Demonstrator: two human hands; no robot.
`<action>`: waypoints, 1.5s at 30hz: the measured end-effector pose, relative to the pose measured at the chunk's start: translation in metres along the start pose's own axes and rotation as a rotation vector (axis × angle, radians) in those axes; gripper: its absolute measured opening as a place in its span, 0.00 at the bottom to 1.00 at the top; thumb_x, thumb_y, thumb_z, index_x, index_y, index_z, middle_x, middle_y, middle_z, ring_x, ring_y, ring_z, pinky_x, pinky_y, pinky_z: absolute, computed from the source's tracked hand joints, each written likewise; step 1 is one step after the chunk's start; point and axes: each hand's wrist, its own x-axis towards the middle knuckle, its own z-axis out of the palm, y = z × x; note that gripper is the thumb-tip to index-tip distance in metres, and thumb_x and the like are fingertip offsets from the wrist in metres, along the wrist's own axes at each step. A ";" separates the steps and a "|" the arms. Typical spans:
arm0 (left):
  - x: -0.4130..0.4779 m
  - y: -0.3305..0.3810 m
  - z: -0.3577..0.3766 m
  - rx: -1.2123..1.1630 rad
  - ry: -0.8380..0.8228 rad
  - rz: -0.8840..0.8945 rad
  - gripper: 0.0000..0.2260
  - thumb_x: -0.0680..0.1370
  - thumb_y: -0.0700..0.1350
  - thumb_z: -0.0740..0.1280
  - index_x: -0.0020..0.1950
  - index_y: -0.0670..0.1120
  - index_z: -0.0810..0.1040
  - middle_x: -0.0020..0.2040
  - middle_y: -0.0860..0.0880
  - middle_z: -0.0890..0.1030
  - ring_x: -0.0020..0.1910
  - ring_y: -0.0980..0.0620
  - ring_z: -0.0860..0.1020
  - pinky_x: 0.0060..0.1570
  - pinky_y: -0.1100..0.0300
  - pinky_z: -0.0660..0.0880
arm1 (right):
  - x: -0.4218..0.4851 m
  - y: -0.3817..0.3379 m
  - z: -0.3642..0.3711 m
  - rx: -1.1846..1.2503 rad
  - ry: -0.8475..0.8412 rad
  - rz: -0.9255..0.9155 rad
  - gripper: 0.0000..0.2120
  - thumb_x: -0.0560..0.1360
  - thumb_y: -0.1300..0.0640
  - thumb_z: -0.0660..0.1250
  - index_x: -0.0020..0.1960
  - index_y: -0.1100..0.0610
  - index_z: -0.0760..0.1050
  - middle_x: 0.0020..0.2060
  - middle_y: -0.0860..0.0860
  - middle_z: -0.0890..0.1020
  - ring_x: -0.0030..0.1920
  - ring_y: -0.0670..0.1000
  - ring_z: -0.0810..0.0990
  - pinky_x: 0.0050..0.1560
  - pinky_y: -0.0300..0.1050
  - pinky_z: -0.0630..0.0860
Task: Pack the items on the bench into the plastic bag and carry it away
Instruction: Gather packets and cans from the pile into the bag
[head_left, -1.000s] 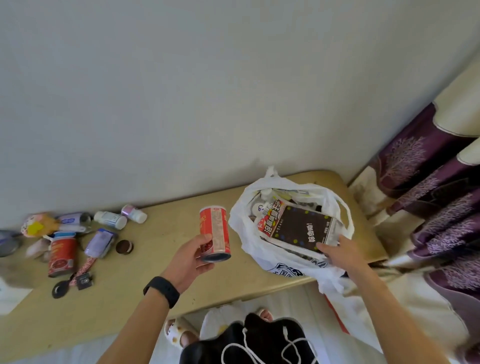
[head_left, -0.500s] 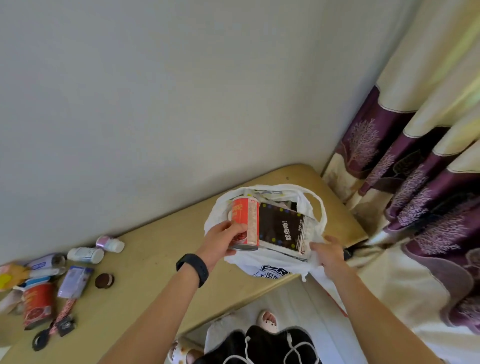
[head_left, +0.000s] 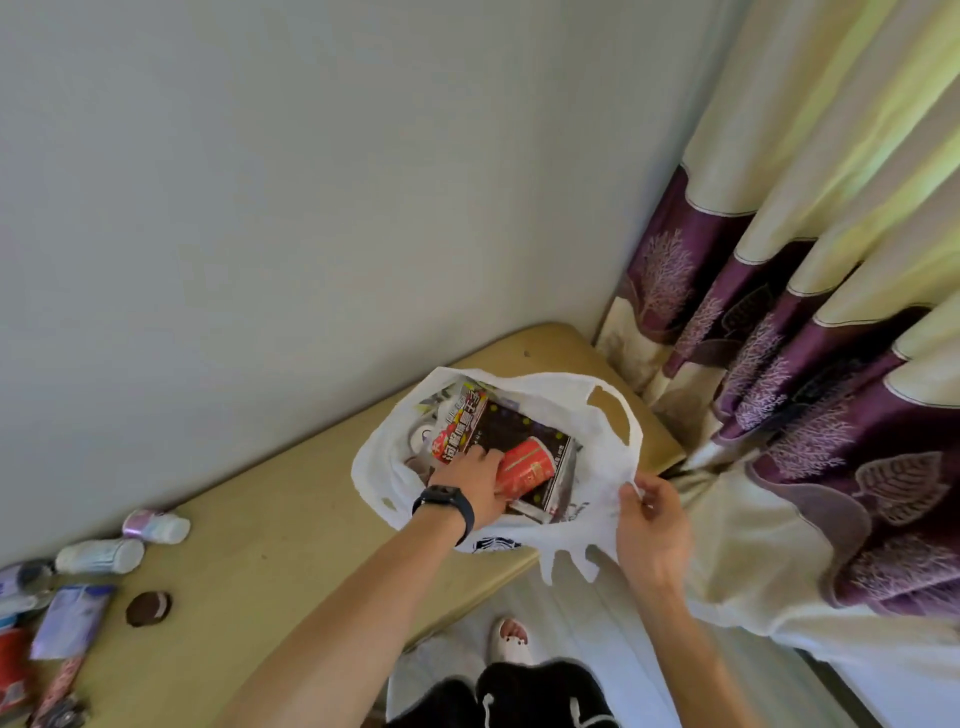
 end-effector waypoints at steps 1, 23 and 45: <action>-0.002 -0.001 0.004 -0.031 -0.021 0.017 0.23 0.77 0.58 0.63 0.69 0.52 0.67 0.64 0.47 0.73 0.60 0.43 0.75 0.55 0.47 0.76 | 0.001 0.003 -0.001 0.014 -0.009 0.003 0.04 0.79 0.56 0.65 0.53 0.50 0.75 0.38 0.43 0.79 0.40 0.49 0.78 0.43 0.47 0.74; -0.104 -0.104 -0.018 0.419 0.099 -0.046 0.16 0.78 0.40 0.57 0.63 0.52 0.71 0.54 0.51 0.80 0.61 0.46 0.71 0.71 0.48 0.55 | 0.026 -0.066 0.044 -0.016 -0.033 -0.140 0.10 0.78 0.56 0.65 0.58 0.55 0.77 0.46 0.52 0.84 0.47 0.53 0.82 0.51 0.49 0.80; -0.145 -0.094 0.002 0.120 0.645 0.000 0.32 0.68 0.49 0.68 0.73 0.58 0.65 0.77 0.47 0.61 0.76 0.43 0.58 0.72 0.37 0.53 | -0.067 -0.002 0.040 -0.304 -0.061 -0.762 0.19 0.73 0.54 0.68 0.62 0.60 0.76 0.61 0.57 0.76 0.62 0.59 0.73 0.63 0.45 0.67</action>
